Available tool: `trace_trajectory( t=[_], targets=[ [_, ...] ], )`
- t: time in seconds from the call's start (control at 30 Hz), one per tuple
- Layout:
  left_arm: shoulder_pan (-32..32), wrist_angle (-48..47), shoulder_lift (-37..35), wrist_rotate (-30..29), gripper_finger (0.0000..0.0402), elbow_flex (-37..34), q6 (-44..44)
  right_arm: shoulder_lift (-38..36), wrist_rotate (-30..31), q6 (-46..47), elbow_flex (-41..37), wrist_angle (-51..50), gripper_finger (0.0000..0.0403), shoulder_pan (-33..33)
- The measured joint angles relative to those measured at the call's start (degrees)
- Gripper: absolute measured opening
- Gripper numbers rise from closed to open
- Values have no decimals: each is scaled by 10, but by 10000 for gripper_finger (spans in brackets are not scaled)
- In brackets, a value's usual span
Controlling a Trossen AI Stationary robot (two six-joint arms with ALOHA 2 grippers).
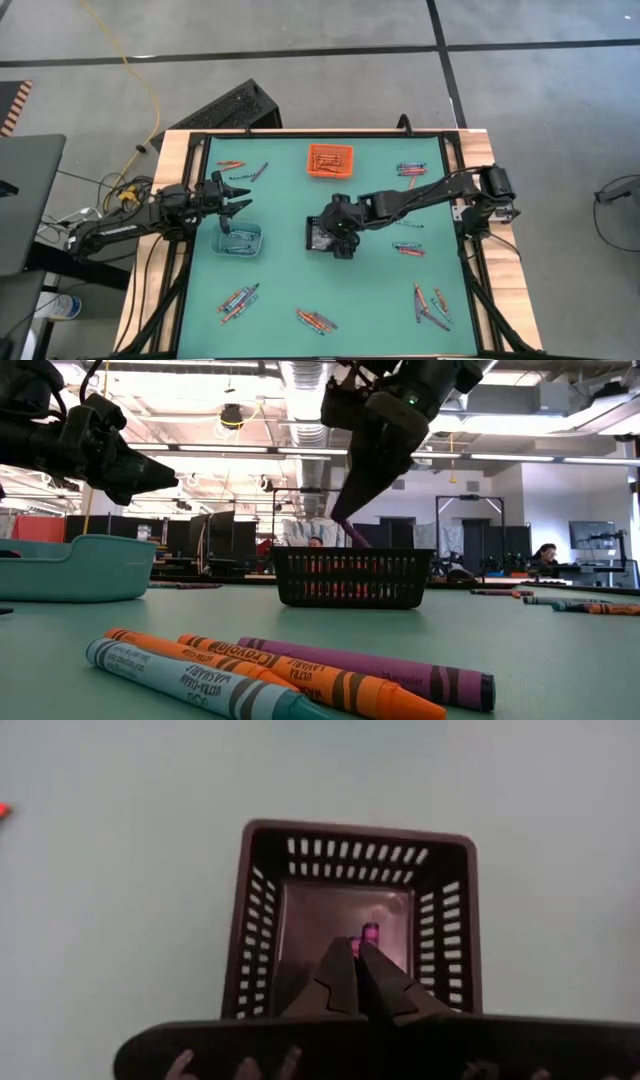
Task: Sort crayons
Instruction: Put the violet crayon into the black bin
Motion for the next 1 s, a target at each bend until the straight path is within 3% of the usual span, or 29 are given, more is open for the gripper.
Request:
trace_trajectory(
  t=[0.13, 0.43, 0.6, 0.9, 1.0],
  targets=[
    [0, 0, 0, 0, 135, 0, 0, -6, 0, 26, 10, -39, 18, -6],
    [0, 0, 0, 0, 135, 0, 0, -4, 0, 36, 82, -133, 108, -2],
    [0, 0, 0, 0, 135, 0, 0, -4, -1, 50, 133, -173, 131, 18],
    [0, 0, 0, 0, 135, 0, 0, -3, -7, 251, 157, -148, 132, 113],
    [0, 0, 0, 0, 135, 0, 0, -3, -48, 299, 157, -169, 133, 155]
  ],
)
